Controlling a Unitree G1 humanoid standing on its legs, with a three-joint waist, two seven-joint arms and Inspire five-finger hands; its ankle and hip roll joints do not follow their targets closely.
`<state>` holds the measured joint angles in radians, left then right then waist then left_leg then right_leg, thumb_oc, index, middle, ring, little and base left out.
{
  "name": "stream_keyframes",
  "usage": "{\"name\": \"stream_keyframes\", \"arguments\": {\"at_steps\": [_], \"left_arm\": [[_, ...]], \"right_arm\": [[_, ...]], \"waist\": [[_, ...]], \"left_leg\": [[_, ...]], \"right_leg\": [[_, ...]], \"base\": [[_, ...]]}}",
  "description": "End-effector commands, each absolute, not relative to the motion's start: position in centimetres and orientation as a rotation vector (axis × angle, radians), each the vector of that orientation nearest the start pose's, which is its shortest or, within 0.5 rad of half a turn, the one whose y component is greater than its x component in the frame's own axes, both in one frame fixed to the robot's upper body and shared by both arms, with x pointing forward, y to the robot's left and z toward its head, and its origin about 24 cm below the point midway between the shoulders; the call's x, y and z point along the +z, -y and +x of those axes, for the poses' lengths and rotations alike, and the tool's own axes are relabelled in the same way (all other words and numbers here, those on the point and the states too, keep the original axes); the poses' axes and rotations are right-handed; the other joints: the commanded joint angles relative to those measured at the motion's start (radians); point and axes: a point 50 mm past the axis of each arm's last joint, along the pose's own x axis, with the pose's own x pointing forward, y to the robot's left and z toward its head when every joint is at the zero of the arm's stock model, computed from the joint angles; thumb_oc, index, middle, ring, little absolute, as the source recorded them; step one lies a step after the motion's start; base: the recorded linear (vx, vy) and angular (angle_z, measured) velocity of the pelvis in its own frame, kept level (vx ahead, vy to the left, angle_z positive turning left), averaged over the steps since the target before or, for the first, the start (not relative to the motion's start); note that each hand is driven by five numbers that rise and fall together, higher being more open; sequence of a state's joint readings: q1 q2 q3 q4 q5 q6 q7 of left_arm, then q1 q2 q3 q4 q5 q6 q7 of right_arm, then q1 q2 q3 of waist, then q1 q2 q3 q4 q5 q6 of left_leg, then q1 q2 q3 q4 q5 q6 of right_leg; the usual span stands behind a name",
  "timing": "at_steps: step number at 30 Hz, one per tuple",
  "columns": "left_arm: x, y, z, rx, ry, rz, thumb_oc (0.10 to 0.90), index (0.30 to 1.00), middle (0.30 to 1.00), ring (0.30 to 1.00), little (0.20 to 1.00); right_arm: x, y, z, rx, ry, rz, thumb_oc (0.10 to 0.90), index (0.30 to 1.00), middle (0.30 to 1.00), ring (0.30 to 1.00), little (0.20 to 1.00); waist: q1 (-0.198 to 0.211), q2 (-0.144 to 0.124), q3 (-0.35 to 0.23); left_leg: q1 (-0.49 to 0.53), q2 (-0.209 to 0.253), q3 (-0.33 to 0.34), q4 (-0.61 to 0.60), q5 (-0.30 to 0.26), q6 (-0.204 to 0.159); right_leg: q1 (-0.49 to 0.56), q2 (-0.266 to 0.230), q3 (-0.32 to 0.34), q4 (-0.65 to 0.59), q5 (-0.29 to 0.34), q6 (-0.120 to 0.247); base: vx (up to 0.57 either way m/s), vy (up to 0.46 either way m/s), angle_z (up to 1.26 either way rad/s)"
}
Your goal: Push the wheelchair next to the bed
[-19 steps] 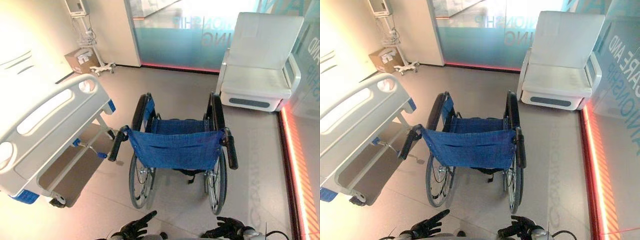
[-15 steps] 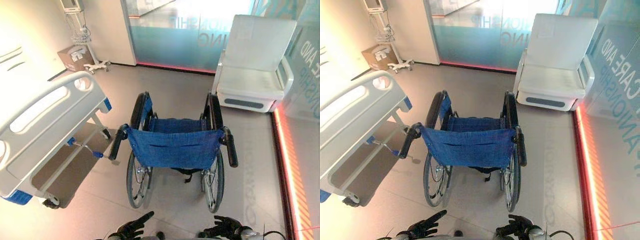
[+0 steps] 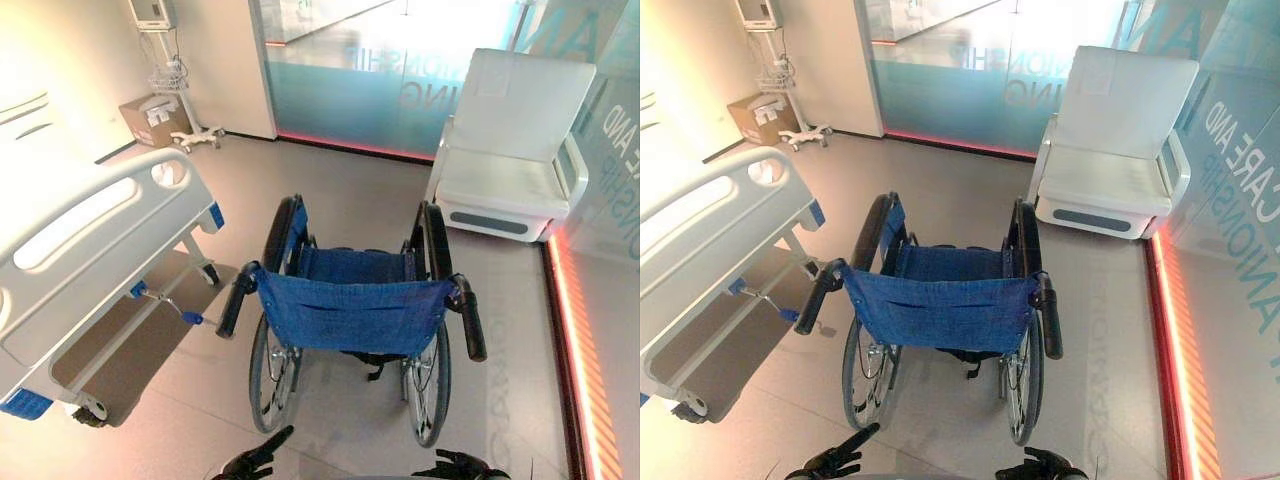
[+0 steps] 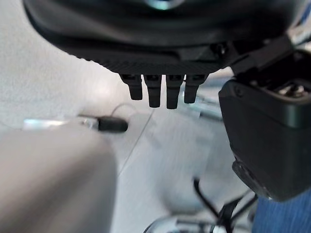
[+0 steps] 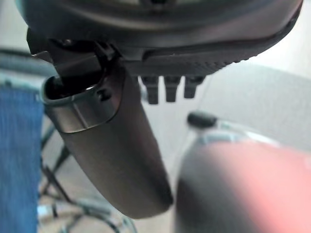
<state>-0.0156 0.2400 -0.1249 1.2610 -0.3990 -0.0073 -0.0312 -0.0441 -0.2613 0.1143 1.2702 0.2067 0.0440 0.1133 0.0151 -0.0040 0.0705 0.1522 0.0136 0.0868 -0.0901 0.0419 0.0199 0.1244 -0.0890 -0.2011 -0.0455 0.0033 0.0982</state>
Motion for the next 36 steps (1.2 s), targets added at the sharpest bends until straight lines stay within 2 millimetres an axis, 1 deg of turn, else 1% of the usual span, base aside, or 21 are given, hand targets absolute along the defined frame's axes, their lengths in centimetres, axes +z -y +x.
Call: {"name": "stream_keyframes", "arguments": {"at_steps": [1, 2, 4, 5, 6, 9, 10, 11, 13, 14, 15, 16, 17, 20, 21, 26, 28, 30, 31, 32, 36], "left_arm": [[-13.7, -28.4, 12.6, 0.452, -1.05, 0.014, 0.8, 0.9, 0.9, 0.9, 0.9], [-11.6, -32.7, 13.1, 0.571, -0.991, 0.085, 0.8, 0.9, 0.9, 0.9, 0.9], [-9.4, -35.6, 14.3, 0.643, -0.921, 0.135, 0.8, 0.9, 0.9, 0.9, 0.9], [-8.9, -36.2, 14.5, 0.658, -0.907, 0.141, 0.8, 0.9, 0.9, 0.9, 0.9], [-6.8, -38.2, 15.6, 0.698, -0.84, 0.175, 0.8, 0.9, 0.9, 0.9, 0.9], [-3.4, -40.8, 17.2, 0.771, -0.709, 0.226, 0.8, 0.9, 0.9, 0.9, 0.9], [-1.8, -41.8, 17.7, 0.802, -0.646, 0.249, 0.8, 0.9, 0.9, 0.9, 0.9], [-1.4, -42.0, 17.9, 0.807, -0.634, 0.257, 0.8, 0.9, 0.9, 0.9, 0.9], [1.6, -43.3, 19.0, 0.854, -0.521, 0.335, 0.8, 0.9, 0.9, 0.9, 0.9], [1.8, -43.3, 19.1, 0.856, -0.513, 0.342, 0.8, 0.9, 0.9, 0.9, 0.9], [4.1, -43.8, 20.0, 0.88, -0.434, 0.394, 0.8, 0.9, 0.9, 0.9, 0.9], [4.5, -43.9, 20.1, 0.884, -0.406, 0.392, 0.8, 0.9, 0.9, 0.9, 0.9], [6.3, -43.6, 21.1, 0.878, -0.316, 0.376, 0.8, 0.9, 0.9, 0.9, 0.9], [9.1, -42.1, 22.7, 0.772, -0.156, 0.274, 0.8, 0.9, 0.9, 0.9, 0.9], [10.3, -40.5, 23.5, 0.662, -0.057, 0.182, 0.8, 0.9, 0.9, 0.9, 0.9], [14.0, -36.4, 25.3, 0.442, 0.155, 0.089, 0.8, 0.9, 0.9, 0.9, 0.9], [15.2, -35.7, 25.7, 0.404, 0.212, 0.091, 0.8, 0.9, 0.9, 0.9, 0.9], [15.5, -35.6, 25.7, 0.396, 0.224, 0.085, 0.8, 0.9, 0.9, 0.9, 0.9], [16.7, -35.1, 25.7, 0.358, 0.281, 0.048, 0.8, 0.9, 0.9, 0.9, 0.9], [17.3, -34.7, 25.5, 0.338, 0.32, 0.022, 0.8, 0.9, 0.9, 0.9, 0.9], [18.0, -33.6, 25.0, 0.265, 0.393, -0.044, 0.8, 0.9, 0.9, 0.9, 0.9]], "right_arm": [[-13.7, 29.6, 11.6, -0.316, -1.182, -0.101, 0.8, 0.9, 0.9, 0.9, 0.9], [-11.7, 33.6, 11.7, -0.428, -1.165, -0.181, 0.8, 0.9, 0.9, 0.9, 0.9], [-10.0, 36.4, 12.0, -0.505, -1.136, -0.256, 0.8, 0.9, 0.9, 0.9, 0.9], [-9.5, 37.0, 12.1, -0.522, -1.125, -0.269, 0.8, 0.9, 0.9, 0.9, 0.9], [-7.7, 39.2, 12.7, -0.586, -1.079, -0.297, 0.8, 0.9, 0.9, 0.9, 0.9], [-4.5, 41.8, 14.3, -0.68, -0.959, -0.345, 0.8, 0.9, 0.9, 0.9, 0.9], [-2.8, 42.8, 15.4, -0.709, -0.89, -0.381, 0.8, 0.9, 0.9, 0.9, 0.9], [-2.3, 43.0, 15.6, -0.714, -0.875, -0.386, 0.8, 0.9, 0.9, 0.9, 0.9], [0.8, 44.0, 17.7, -0.742, -0.736, -0.44, 0.8, 0.9, 0.9, 0.9, 0.9], [1.0, 44.0, 17.9, -0.743, -0.729, -0.443, 0.8, 0.9, 0.9, 0.9, 0.9], [3.3, 44.3, 19.3, -0.754, -0.64, -0.465, 0.8, 0.9, 0.9, 0.9, 0.9], [3.8, 44.3, 19.6, -0.758, -0.596, -0.468, 0.8, 0.9, 0.9, 0.9, 0.9], [5.6, 43.9, 20.8, -0.756, -0.505, -0.428, 0.8, 0.9, 0.9, 0.9, 0.9], [8.4, 42.1, 22.6, -0.708, -0.309, -0.308, 0.8, 0.9, 0.9, 0.9, 0.9], [9.6, 40.9, 23.2, -0.648, -0.198, -0.214, 0.8, 0.9, 0.9, 0.9, 0.9], [14.0, 36.8, 25.2, -0.441, 0.08, -0.039, 0.8, 0.9, 0.9, 0.9, 0.9], [15.4, 35.3, 25.9, -0.354, 0.137, -0.03, 0.8, 0.9, 0.9, 0.9, 0.9], [15.6, 35.1, 25.9, -0.339, 0.148, -0.034, 0.8, 0.9, 0.9, 0.9, 0.9], [16.9, 33.7, 26.0, -0.273, 0.205, -0.041, 0.8, 0.9, 0.9, 0.9, 0.9], [17.4, 32.9, 25.9, -0.229, 0.24, -0.021, 0.8, 0.9, 0.9, 0.9, 0.9], [17.6, 31.4, 25.6, -0.106, 0.265, 0.079, 0.8, 0.9, 0.9, 0.9, 0.9]], "waist": [[-0.004, -0.012, 0.044], [-0.003, -0.018, 0.048], [-0.001, -0.021, 0.052], [-0.001, -0.022, 0.053], [0.001, -0.022, 0.057], [0.001, -0.023, 0.06], [-0.001, -0.023, 0.06], [-0.002, -0.023, 0.06], [-0.005, -0.022, 0.062], [-0.005, -0.022, 0.063], [-0.006, -0.021, 0.064], [-0.007, -0.021, 0.064], [-0.007, -0.021, 0.064], [-0.009, -0.021, 0.067], [-0.01, -0.02, 0.066], [-0.012, -0.019, 0.049], [-0.015, -0.016, 0.041], [-0.016, -0.017, 0.04], [-0.02, -0.017, 0.034], [-0.022, -0.018, 0.031], [-0.024, -0.023, 0.028]], "left_leg": [[0.008, -0.035, 0.049, 0.016, -0.055, -0.015], [0.007, -0.033, 0.058, 0.015, -0.056, -0.014], [0.003, -0.032, 0.064, 0.016, -0.056, -0.014], [0.003, -0.031, 0.064, 0.016, -0.056, -0.014], [0.0, -0.03, 0.064, 0.015, -0.055, -0.013], [-0.003, -0.032, 0.063, 0.013, -0.055, -0.011], [-0.005, -0.032, 0.063, 0.011, -0.056, -0.01], [-0.005, -0.032, 0.064, 0.011, -0.056, -0.009], [-0.007, -0.033, 0.064, 0.008, -0.057, -0.01], [-0.007, -0.033, 0.064, 0.008, -0.057, -0.01], [-0.008, -0.034, 0.063, 0.007, -0.057, -0.011], [-0.008, -0.034, 0.063, 0.007, -0.057, -0.011], [-0.009, -0.036, 0.059, 0.005, -0.057, -0.011], [-0.006, -0.036, 0.053, 0.003, -0.059, -0.01], [0.0, -0.036, 0.048, 0.004, -0.067, -0.008], [0.001, -0.034, 0.053, 0.003, -0.069, -0.007], [0.004, -0.034, 0.058, 0.003, -0.07, -0.008], [0.004, -0.034, 0.059, 0.003, -0.071, -0.008], [0.007, -0.034, 0.063, 0.003, -0.072, -0.007], [0.008, -0.035, 0.067, 0.003, -0.073, -0.006], [0.008, -0.035, 0.072, 0.003, -0.076, -0.003]], "right_leg": [[-0.02, 0.023, 0.012, 0.013, 0.047, -0.007], [-0.024, 0.024, 0.016, 0.011, 0.053, -0.002], [-0.029, 0.023, 0.019, 0.012, 0.057, 0.002], [-0.03, 0.023, 0.019, 0.012, 0.058, 0.003], [-0.032, 0.022, 0.021, 0.012, 0.061, 0.006], [-0.034, 0.022, 0.024, 0.008, 0.063, 0.008], [-0.037, 0.023, 0.028, 0.008, 0.063, 0.009], [-0.037, 0.023, 0.029, 0.007, 0.062, 0.01], [-0.037, 0.023, 0.036, 0.004, 0.063, 0.012], [-0.037, 0.023, 0.036, 0.003, 0.063, 0.012], [-0.036, 0.023, 0.04, 0.001, 0.063, 0.013], [-0.036, 0.023, 0.04, 0.001, 0.063, 0.014], [-0.035, 0.024, 0.043, -0.003, 0.062, 0.013], [-0.026, 0.023, 0.043, -0.008, 0.06, 0.013], [-0.018, 0.023, 0.042, -0.01, 0.053, 0.013], [-0.013, 0.023, 0.042, -0.013, 0.05, 0.013], [-0.01, 0.021, 0.041, -0.015, 0.049, 0.015], [-0.01, 0.021, 0.041, -0.016, 0.05, 0.016], [-0.007, 0.02, 0.041, -0.02, 0.05, 0.018], [-0.005, 0.019, 0.042, -0.023, 0.05, 0.019], [-0.005, 0.017, 0.043, -0.027, 0.052, 0.022]], "base": [[0.0, 0.0, 0.0], [-0.04, -0.008, 0.0], [-0.04, -0.002, -0.01], [-0.03, 0.004, -0.03], [-0.03, 0.007, -0.05], [-0.04, 0.021, -0.05], [-0.03, 0.024, -0.06], [-0.03, 0.032, -0.08], [-0.02, 0.03, -0.08], [-0.02, 0.033, -0.05], [0.0, 0.0, 0.0], [-0.02, 0.039, -0.03], [0.0, 0.0, 0.0], [0.01, 0.023, -0.01], [0.0, 0.0, 0.0], [0.01, 0.011, 0.02], [0.0, 0.0, 0.0], [0.0, 0.007, -0.02], [0.01, 0.013, -0.05], [0.01, 0.014, -0.04], [0.0, 0.0, -0.11]]}}
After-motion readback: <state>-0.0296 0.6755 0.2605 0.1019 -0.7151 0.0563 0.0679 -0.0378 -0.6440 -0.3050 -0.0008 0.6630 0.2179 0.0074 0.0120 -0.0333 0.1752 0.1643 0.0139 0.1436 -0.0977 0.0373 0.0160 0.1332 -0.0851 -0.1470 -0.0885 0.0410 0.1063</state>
